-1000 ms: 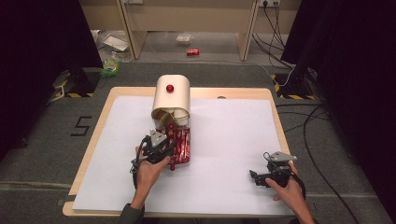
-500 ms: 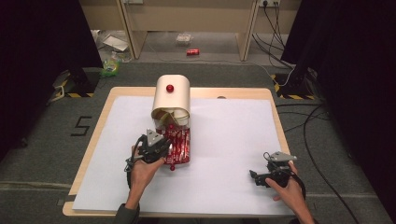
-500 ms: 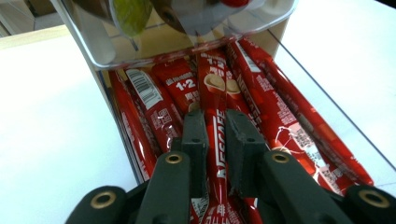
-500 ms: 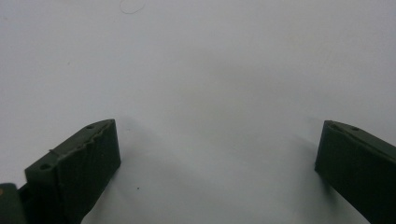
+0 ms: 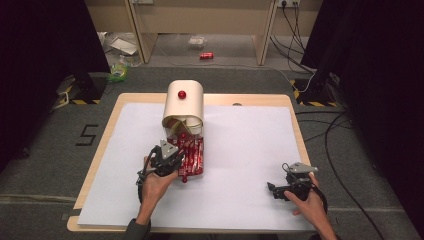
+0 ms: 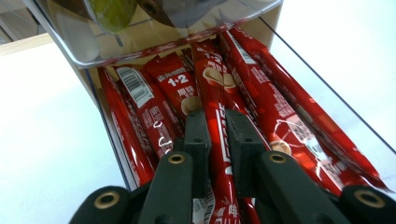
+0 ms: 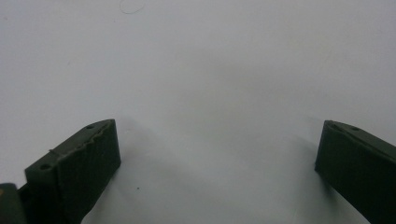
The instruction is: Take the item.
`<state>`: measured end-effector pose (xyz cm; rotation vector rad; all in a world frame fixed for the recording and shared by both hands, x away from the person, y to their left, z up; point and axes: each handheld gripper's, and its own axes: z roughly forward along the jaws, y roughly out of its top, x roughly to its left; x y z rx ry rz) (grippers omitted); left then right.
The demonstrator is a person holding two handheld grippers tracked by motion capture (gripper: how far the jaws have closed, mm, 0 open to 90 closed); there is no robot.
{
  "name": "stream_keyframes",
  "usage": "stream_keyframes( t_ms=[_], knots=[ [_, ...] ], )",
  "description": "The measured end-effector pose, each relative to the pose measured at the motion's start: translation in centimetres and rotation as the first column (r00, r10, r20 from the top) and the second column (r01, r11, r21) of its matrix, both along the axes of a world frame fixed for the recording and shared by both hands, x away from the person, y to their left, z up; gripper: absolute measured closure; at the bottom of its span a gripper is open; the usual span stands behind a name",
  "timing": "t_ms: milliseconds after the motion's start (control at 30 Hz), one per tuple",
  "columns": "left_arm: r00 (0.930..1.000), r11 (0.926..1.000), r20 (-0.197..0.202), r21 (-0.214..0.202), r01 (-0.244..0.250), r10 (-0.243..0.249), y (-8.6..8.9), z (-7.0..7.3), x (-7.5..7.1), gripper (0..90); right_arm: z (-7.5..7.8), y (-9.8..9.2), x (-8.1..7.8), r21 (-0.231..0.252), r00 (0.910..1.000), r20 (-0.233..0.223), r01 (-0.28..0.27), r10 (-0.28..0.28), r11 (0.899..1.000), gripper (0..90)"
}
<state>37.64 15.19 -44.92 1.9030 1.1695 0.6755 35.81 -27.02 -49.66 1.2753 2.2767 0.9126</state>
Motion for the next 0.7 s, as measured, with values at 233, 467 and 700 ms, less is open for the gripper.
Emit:
stream_keyframes(
  t_ms=[233, 467, 700],
  knots=[
    [0.9997, 0.9997, -0.007, 0.009, 0.024, -0.023, 0.5, 0.5, -0.8, 80.0, 0.0, 0.0, 0.0, -0.001, 1.0, 0.003, 0.0, 0.0, 1.0, 0.7],
    [0.9992, 0.999, 0.004, 0.016, 0.041, -0.041, 1.0, 1.0, -2.3, 80.1, 0.0, 0.0, 0.0, 0.001, 1.0, -0.002, 0.0, 0.0, 1.0, 0.5],
    [0.9977, 0.9975, 0.007, -0.016, 0.068, -0.068, 1.9, 1.7, -4.1, 80.3, 0.0, 0.0, 0.0, 0.0, 1.0, 0.001, 0.001, -0.001, 1.0, 0.7]
  ],
)
